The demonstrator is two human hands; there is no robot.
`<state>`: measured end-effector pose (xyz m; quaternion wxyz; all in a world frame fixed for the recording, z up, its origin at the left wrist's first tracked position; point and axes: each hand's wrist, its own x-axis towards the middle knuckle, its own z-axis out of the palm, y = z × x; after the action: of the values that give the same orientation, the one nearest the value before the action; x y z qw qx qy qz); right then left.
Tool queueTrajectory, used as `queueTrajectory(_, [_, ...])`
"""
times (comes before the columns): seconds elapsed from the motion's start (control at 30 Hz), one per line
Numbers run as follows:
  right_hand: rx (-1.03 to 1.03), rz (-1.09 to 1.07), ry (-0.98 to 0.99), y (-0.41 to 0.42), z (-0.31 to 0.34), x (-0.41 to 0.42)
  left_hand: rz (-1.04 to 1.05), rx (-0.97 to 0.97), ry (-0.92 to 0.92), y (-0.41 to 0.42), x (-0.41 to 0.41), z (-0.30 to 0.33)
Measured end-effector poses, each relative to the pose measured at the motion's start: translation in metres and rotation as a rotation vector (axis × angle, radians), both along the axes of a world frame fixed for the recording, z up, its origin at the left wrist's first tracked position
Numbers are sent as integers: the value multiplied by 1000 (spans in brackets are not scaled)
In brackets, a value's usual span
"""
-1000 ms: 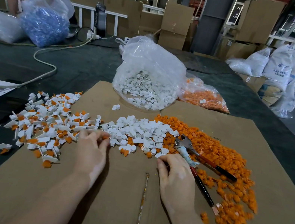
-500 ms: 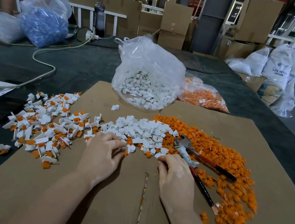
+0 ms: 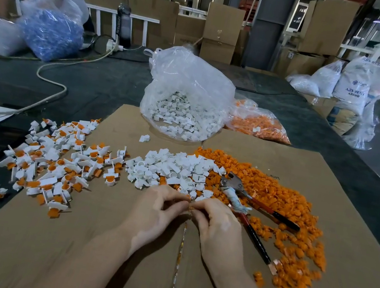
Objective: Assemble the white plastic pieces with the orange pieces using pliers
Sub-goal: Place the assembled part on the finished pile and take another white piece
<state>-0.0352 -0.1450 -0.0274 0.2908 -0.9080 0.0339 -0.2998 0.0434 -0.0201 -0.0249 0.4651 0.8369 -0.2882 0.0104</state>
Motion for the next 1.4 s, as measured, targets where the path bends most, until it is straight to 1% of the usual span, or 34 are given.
queueTrajectory(0.1, [-26,-42,-2,1,-1,1,257,70,-37,0,9,-2])
queueTrajectory(0.13, [-41,-53,-13,1,-1,2,295,120,-43,0,11,-3])
queueTrajectory(0.2, [-52,-68,-29,1,-1,1,285,204,-53,-1,13,-6])
queueTrajectory(0.37, [-9,-87,-36,0,-1,1,254,244,-63,-5,11,-4])
queueTrajectory(0.43, [19,-99,-36,0,-1,1,230,190,-42,-6,9,-3])
queueTrajectory(0.53, [32,-103,-35,0,-1,1,149,34,34,-9,3,0])
queueTrajectory(0.6, [29,-111,-32,0,-1,1,107,-9,75,-12,0,2])
queueTrajectory(0.7, [41,-141,-26,-1,-2,1,98,-61,110,-16,-2,3])
queueTrajectory(0.8, [57,-151,-25,-1,-2,1,127,-88,129,-16,-2,3])
queueTrajectory(0.97, [73,-137,-24,-2,-2,1,118,-30,101,-14,-3,0])
queueTrajectory(1.13, [98,-96,-58,-3,-3,1,162,-111,127,-18,-5,1])
queueTrajectory(1.4, [131,-83,-43,-4,-3,2,149,-222,219,-19,-7,-1])
